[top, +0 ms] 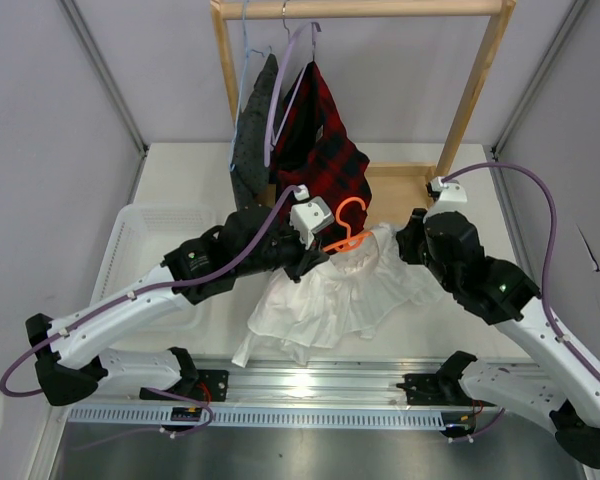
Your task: Place the skirt on the hanger
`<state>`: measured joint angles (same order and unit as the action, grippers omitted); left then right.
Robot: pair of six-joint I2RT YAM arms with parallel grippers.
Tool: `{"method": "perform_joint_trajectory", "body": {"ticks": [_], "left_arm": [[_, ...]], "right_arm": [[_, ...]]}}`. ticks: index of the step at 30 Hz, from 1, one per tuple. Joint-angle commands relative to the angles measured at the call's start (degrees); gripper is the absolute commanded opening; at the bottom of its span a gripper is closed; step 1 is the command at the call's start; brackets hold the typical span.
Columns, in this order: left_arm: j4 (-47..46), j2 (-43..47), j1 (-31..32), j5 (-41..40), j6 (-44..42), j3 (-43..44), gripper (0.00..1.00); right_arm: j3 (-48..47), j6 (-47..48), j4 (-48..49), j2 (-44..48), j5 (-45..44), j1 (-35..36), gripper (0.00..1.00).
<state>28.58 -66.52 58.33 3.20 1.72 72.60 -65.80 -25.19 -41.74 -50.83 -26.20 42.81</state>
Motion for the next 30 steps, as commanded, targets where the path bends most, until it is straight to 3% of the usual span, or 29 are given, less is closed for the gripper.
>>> {"method": "perform_joint_trajectory", "body": {"ticks": [1,2,4,12,13,17,21,24,30], "left_arm": [[-4.15,2.36,-0.32,1.72,1.01,2.37,0.0],[-4.14,2.36,-0.32,1.63,1.01,3.16,0.0],[-3.97,2.71,-0.32,1.54,0.92,2.99,0.0],[-3.09,3.06,-0.32,0.67,0.57,4.3,0.0],[-3.18,3.06,-0.32,0.49,0.74,4.39,0.0],[-4.49,2.71,-0.32,-1.7,1.8,5.36,0.0],[-3.89,0.79,-0.32,-7.14,2.59,8.61,0.0],[-1.34,-2.11,-0.32,-12.77,3.03,13.09,0.0],[-1.59,-7.21,-0.32,-22.88,5.14,21.08,0.0]], "right_arm": [[0.23,0.4,1.57,0.12,1.94,-2.46,0.17],[0.15,0.4,1.57,0.12,2.37,-3.77,0.08],[0.15,0.75,1.22,0.03,2.64,-5.36,0.03],[-0.73,0.49,-0.98,-0.15,4.31,-11.86,0.01],[-0.73,0.58,-0.8,0.03,5.44,-12.13,0.03],[-1.34,0.32,0.16,1.43,7.91,-12.22,0.33],[-5.03,0.4,-1.5,1.17,7.92,-12.31,0.52],[-8.9,0.14,-2.99,0.38,5.9,-12.31,0.6],[-16.63,-0.74,-4.23,-1.73,4.49,-12.84,0.64]]}}
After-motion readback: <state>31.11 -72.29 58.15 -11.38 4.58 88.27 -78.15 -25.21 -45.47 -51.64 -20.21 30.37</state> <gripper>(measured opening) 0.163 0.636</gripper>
